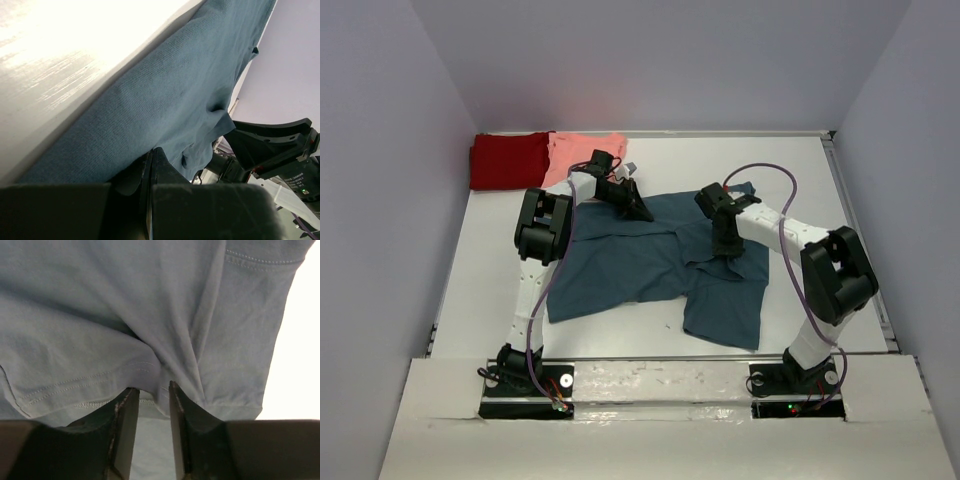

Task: Fold and stack the t-shirts
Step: Fold the flattened tshirt in 1/3 of the way

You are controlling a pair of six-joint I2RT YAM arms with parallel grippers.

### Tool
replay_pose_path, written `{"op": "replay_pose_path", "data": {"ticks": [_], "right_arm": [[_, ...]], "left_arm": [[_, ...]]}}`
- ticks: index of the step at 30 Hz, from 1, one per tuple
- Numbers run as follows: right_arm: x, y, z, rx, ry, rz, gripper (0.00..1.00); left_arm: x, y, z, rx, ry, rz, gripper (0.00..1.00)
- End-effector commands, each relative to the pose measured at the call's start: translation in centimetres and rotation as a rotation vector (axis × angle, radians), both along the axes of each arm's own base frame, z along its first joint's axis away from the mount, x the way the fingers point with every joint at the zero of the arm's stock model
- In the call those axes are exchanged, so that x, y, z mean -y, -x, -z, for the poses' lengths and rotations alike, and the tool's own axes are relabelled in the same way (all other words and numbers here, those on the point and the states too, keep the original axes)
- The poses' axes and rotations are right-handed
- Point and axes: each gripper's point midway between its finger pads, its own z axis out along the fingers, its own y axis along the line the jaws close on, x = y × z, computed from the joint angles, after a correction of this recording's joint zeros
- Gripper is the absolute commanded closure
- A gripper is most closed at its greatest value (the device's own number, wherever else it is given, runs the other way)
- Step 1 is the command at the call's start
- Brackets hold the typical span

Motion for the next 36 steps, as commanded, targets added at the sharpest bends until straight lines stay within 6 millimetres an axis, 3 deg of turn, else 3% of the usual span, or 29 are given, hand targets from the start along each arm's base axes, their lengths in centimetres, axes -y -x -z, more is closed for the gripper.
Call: {"op": "replay_pose_path", "data": {"ticks": [1,4,11,18,22,29,33,34,36], "right_arm": [[-0.8,-2.2,-1.4,0.081,-0.013,-0.007,0.69],[-1.0,-2.3,-1.4,0.081,-0.019,-0.008,0.84],[-0.9,-1.0,-2.1,0.064,-0.053,0.017,0.92],[-1.3,2.2,-1.8,-0.052,-0.111,0.046,0.94],[-1.0,4.9,-0.6,-0.194,-0.095,0.065,0.96],[-1.7,7.3,1.6,-0.362,-0.114,0.027,0.95],[-1.6,7.4,2.5,-0.411,-0.084,0.033,0.84],[-1.8,7.0,2.3,-0.4,-0.089,0.032,0.68],[-2.2,6.5,2.0,-0.388,-0.102,0.024,0.53]], "left_arm": [[-1.6,-0.3,1.7,-0.023,-0.077,-0.041,0.92],[-1.6,-0.2,1.7,-0.025,-0.077,-0.04,0.92],[-1.6,-0.3,1.7,-0.023,-0.077,-0.041,0.92],[-1.6,-0.4,1.7,-0.022,-0.075,-0.042,0.92],[-1.5,-0.4,1.7,-0.022,-0.074,-0.041,0.92],[-1.5,-0.5,1.6,-0.019,-0.073,-0.044,0.92],[-1.5,-0.6,1.6,-0.017,-0.07,-0.044,0.92],[-1.6,-0.6,1.5,-0.015,-0.07,-0.045,0.92],[-1.6,-0.6,1.5,-0.016,-0.07,-0.045,0.92]]}}
